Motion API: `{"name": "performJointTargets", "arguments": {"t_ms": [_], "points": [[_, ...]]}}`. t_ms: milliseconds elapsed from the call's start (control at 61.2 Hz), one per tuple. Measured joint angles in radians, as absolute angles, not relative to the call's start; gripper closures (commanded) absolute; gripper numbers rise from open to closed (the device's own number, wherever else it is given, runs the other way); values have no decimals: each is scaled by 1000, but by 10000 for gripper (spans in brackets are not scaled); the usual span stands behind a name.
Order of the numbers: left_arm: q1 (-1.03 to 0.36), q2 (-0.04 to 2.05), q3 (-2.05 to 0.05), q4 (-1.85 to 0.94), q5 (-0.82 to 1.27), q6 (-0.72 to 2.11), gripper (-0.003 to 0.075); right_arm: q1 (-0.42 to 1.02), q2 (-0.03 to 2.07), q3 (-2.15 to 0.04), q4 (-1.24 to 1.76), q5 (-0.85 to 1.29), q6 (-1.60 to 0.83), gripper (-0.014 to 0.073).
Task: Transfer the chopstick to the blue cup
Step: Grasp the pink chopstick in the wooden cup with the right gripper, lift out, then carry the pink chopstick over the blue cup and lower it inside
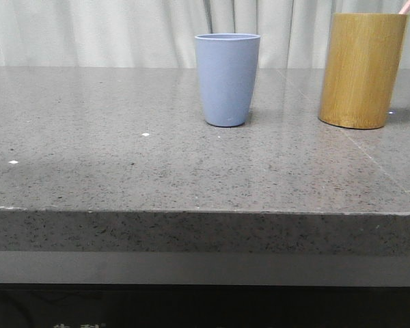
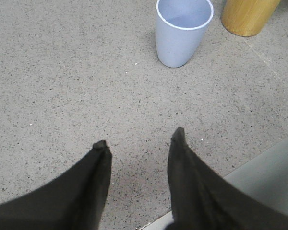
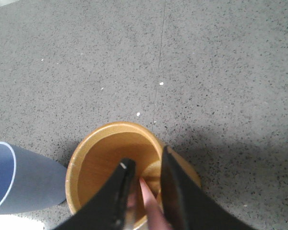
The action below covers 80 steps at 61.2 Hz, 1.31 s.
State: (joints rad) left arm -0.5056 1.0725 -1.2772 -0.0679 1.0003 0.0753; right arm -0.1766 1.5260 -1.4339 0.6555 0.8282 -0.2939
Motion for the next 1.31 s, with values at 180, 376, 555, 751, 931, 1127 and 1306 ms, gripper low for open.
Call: {"name": "performJointTargets", "arguments": {"t_ms": [180,376,555,751,931,1127,1306], "points": [[-506,1073,-1277,-68,1000,75,426,-177,1526,-1444,660,835,-322,627],[-506,1073,-1277,-68,1000,75,426,-177,1526,-1526,651,901,-358,660],[-506,1073,-1277,-68,1000,75,426,-177,1524,-1719,549,1016,-365,660],[-506,1073,-1277,-68,1000,75,426,-150,1487,-1934,494,1125,-365,660],[-506,1073,-1277,-68,998,75,426,-32,1456,-2001,494,1138,-367,660],[-506,1073,-1277,-68,994,75,426,156,1502,-2001,481,1127,-367,660],[-506,1073,-1277,-68,991,75,426,299,1608,-2001,396,1064,-367,660]]}}
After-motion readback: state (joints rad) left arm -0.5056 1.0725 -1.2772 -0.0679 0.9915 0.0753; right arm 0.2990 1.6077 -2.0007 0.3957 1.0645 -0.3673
